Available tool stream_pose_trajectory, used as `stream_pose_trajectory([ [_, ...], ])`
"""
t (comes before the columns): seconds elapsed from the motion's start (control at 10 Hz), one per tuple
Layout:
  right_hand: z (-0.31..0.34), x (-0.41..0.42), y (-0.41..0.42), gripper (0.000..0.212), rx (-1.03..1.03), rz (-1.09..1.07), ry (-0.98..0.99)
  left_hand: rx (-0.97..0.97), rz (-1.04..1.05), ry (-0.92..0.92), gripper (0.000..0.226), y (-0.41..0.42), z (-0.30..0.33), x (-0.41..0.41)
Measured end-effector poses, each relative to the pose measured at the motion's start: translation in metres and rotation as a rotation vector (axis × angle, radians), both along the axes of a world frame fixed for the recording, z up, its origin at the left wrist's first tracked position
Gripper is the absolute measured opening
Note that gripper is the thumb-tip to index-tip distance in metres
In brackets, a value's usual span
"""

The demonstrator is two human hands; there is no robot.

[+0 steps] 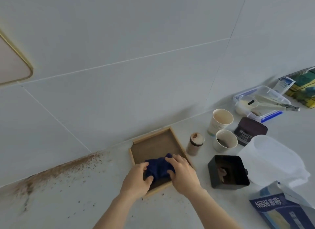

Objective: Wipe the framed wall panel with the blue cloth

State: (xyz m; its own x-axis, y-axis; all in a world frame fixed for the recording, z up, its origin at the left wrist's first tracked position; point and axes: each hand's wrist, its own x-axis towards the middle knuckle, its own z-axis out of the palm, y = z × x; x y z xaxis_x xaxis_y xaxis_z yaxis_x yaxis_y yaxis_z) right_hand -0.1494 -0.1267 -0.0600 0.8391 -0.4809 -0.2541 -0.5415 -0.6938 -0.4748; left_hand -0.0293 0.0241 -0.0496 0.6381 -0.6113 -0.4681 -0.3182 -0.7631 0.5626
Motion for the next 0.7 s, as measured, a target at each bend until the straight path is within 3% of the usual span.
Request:
stream_pose_trajectory([
  [0.3, -0.021, -0.015, 0.007, 0.081, -0.143, 0.209, 0.336, 0.349, -0.387, -0.324, 0.082, 0.016, -0.013, -0.012],
  [0.5, 0.013, -0.001, 0.008, 0.083, -0.118, 0.221, 0.465, 0.363, -0.481, -0.359, 0.086, 0.029, 0.024, 0.011],
  [0.7, 0.081, 0.012, 0.035, 0.090, -0.101, 0.213, 0.409, 0.215, -0.524, -0.387, 0.088, 0.065, 0.087, 0.033],
])
